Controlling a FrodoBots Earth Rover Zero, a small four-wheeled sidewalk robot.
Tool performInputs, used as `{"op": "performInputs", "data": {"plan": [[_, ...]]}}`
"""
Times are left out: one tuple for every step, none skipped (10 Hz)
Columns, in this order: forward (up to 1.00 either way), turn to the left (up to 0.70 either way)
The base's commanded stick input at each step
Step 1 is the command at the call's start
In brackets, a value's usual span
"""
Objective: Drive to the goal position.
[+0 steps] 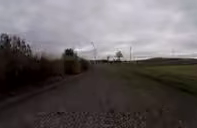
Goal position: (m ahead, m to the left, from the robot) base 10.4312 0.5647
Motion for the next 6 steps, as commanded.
{"op": "performInputs", "data": {"plan": [[1.0, 0.0], [1.0, 0.0], [1.0, 0.0], [1.0, -0.4], [1.0, -0.4], [1.0, -0.21]]}}
